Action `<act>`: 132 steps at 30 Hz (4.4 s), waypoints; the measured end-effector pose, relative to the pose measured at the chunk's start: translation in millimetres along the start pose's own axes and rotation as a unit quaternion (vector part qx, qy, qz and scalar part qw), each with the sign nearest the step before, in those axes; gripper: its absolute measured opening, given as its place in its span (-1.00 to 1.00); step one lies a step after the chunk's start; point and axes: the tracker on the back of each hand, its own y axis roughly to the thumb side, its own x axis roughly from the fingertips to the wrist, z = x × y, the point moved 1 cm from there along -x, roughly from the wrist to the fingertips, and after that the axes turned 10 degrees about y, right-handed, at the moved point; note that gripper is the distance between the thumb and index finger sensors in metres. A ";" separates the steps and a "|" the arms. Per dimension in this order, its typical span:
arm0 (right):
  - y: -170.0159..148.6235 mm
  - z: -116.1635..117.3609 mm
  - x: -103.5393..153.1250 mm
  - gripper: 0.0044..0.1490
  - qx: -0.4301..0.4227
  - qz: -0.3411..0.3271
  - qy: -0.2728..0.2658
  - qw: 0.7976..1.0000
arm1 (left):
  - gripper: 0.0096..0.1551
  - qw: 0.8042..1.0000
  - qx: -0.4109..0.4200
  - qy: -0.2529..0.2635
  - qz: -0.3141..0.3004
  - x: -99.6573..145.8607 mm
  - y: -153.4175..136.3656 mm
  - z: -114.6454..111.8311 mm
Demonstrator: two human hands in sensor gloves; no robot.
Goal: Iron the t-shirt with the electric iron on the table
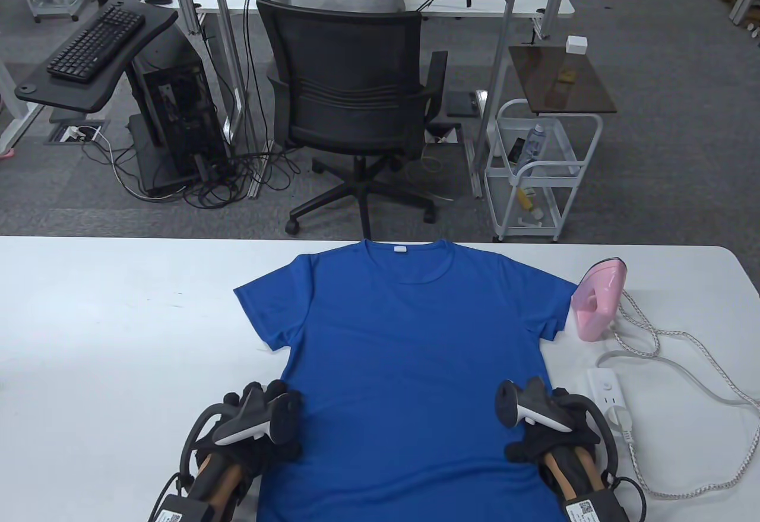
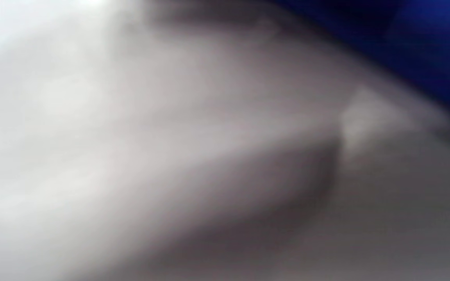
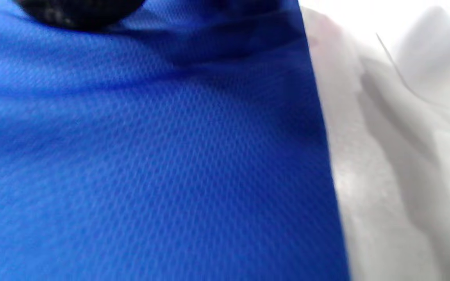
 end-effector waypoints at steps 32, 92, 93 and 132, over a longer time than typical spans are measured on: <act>-131.8 -79.9 -59.3 0.10 -0.339 0.346 -0.163 0.860 | -0.01 0.996 0.072 -0.044 0.005 -4.3 -17.6 -12.3; -6.7 -51.7 30.7 -0.13 -0.112 -0.207 -0.110 0.966 | -0.06 0.995 0.083 -0.057 0.015 -3.5 -10.5 -15.2; -8.1 -46.7 32.6 -0.13 -0.127 -0.212 -0.098 0.964 | -0.06 0.995 0.081 -0.056 0.015 -3.4 -10.5 -15.2; 27.8 -41.0 61.3 -0.12 -0.108 -0.161 -0.066 0.979 | -0.07 0.996 0.053 -0.062 0.024 -2.9 -9.3 -13.9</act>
